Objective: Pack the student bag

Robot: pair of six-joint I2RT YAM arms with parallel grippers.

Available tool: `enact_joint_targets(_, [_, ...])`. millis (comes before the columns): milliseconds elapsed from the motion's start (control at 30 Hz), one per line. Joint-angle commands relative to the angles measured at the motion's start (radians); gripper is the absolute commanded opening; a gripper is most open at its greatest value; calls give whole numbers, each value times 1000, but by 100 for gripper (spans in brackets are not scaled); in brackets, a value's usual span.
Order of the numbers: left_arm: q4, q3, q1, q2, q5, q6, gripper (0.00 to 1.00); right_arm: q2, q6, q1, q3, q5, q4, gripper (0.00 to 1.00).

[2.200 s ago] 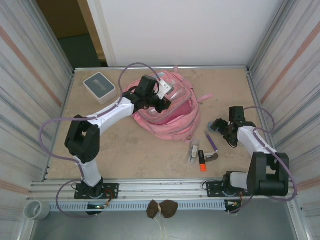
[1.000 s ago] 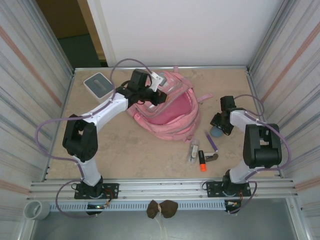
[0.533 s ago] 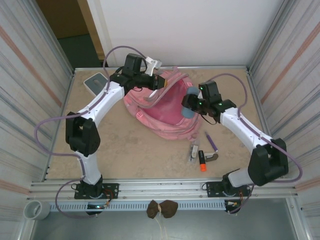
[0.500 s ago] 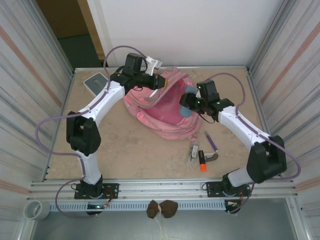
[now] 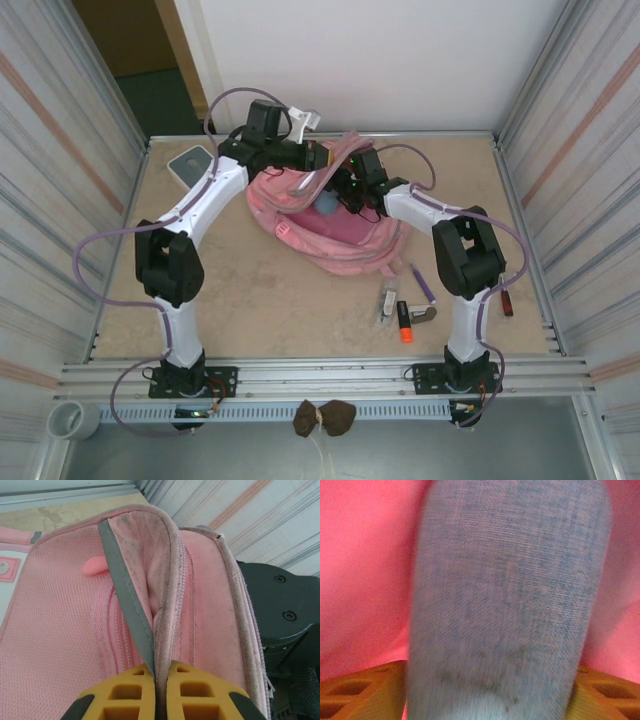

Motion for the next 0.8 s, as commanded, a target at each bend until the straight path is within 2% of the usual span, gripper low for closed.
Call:
enact_joint_targets(0, [129, 41, 1, -33, 74, -16, 0, -41, 0, -4, -20, -15, 34, 78])
enact_joint_targets(133, [135, 27, 1, -38, 77, -17, 0, -46, -13, 3, -74, -40, 47, 81])
enact_joint_targets(200, [125, 26, 1, -40, 79, -11, 0, -42, -20, 10, -89, -51, 67, 77])
enact_joint_targets(233, [124, 24, 1, -42, 78, -10, 0, -39, -20, 11, -93, -56, 76, 73])
enact_joint_targets(367, [125, 3, 1, -56, 73, -11, 0, 9, -32, 12, -44, -61, 93, 42])
enact_joint_targets(467, [130, -18, 1, -67, 68, -13, 0, 59, -62, 16, 30, -84, 101, 29])
enact_joint_targets(600, [133, -40, 1, -72, 60, -14, 0, 60, -122, 8, 50, -137, 90, 30])
enact_joint_targets(767, [128, -63, 3, -80, 37, 5, 0, -123, -205, -42, -133, -180, 68, 46])
